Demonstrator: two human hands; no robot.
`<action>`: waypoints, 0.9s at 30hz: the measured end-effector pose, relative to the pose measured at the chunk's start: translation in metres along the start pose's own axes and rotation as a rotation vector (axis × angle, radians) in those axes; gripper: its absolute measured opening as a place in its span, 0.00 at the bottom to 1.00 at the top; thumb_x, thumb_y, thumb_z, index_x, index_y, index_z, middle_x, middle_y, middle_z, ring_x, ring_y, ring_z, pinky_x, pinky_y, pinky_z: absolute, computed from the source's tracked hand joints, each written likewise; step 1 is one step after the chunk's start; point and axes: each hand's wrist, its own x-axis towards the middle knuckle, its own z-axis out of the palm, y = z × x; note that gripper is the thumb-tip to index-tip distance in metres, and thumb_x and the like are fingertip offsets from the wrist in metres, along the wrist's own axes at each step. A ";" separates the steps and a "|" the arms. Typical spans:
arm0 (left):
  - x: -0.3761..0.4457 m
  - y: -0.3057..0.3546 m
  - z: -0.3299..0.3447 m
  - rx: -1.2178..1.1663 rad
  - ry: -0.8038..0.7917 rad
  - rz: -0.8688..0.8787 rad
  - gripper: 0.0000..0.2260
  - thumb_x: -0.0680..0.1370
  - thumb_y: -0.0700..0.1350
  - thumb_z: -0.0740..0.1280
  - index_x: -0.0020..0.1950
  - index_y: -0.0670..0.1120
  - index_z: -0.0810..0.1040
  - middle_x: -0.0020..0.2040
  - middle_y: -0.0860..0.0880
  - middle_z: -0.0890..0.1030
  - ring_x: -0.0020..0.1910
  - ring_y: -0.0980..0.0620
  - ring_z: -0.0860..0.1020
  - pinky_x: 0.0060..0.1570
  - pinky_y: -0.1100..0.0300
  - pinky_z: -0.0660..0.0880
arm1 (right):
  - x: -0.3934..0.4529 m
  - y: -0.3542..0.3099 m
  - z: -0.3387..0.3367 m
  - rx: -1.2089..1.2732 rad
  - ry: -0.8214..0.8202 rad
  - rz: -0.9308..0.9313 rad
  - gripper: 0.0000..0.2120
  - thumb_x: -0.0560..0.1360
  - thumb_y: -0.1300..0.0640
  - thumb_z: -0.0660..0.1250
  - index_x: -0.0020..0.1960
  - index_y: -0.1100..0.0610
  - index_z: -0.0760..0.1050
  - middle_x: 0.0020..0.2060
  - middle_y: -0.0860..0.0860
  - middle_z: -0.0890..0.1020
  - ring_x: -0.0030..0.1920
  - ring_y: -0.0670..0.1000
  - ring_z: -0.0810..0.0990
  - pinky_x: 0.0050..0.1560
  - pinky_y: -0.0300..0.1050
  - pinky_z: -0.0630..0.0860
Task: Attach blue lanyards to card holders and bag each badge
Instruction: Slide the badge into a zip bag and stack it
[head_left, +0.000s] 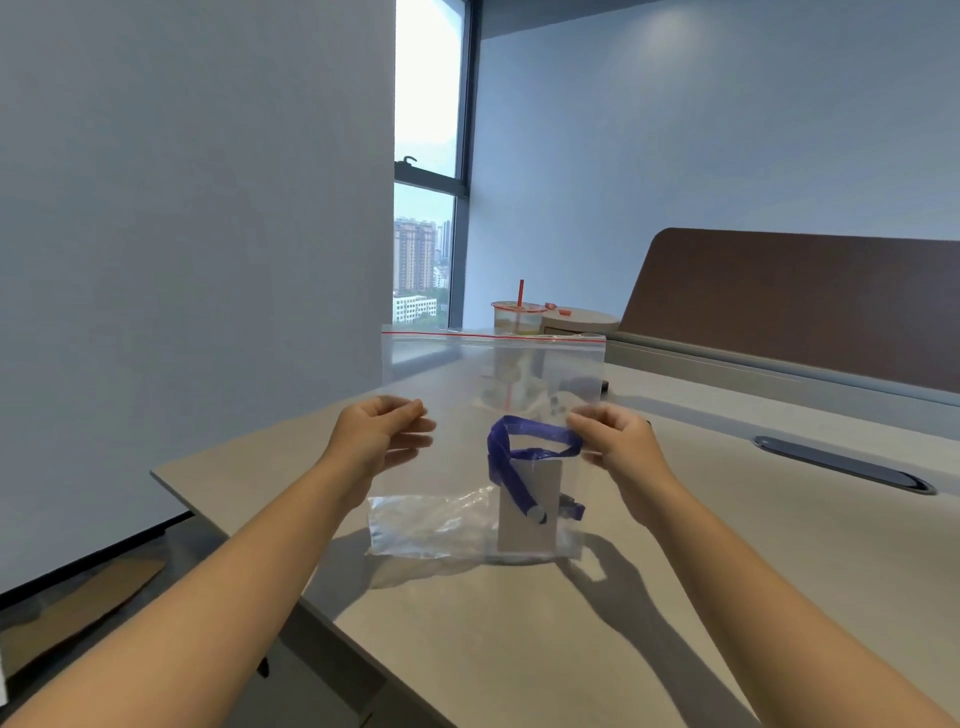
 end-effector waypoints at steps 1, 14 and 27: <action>0.000 0.000 0.000 0.010 -0.013 0.002 0.07 0.78 0.41 0.61 0.41 0.45 0.74 0.39 0.47 0.80 0.38 0.50 0.79 0.39 0.61 0.74 | 0.000 0.004 -0.001 -0.016 0.011 -0.019 0.05 0.76 0.58 0.62 0.42 0.56 0.74 0.39 0.51 0.77 0.44 0.52 0.75 0.42 0.39 0.72; -0.011 0.025 0.011 0.119 0.015 0.180 0.05 0.78 0.40 0.59 0.51 0.44 0.73 0.41 0.48 0.77 0.37 0.53 0.77 0.37 0.65 0.74 | 0.006 -0.022 -0.011 -0.129 0.098 -0.093 0.08 0.79 0.58 0.55 0.42 0.56 0.69 0.41 0.58 0.80 0.38 0.53 0.78 0.43 0.49 0.77; -0.035 0.077 0.048 0.088 -0.073 0.468 0.27 0.77 0.37 0.62 0.73 0.49 0.57 0.50 0.48 0.77 0.30 0.55 0.79 0.27 0.72 0.75 | -0.037 -0.072 -0.064 0.053 0.371 -0.428 0.22 0.77 0.62 0.59 0.70 0.52 0.61 0.34 0.47 0.77 0.30 0.46 0.76 0.28 0.32 0.77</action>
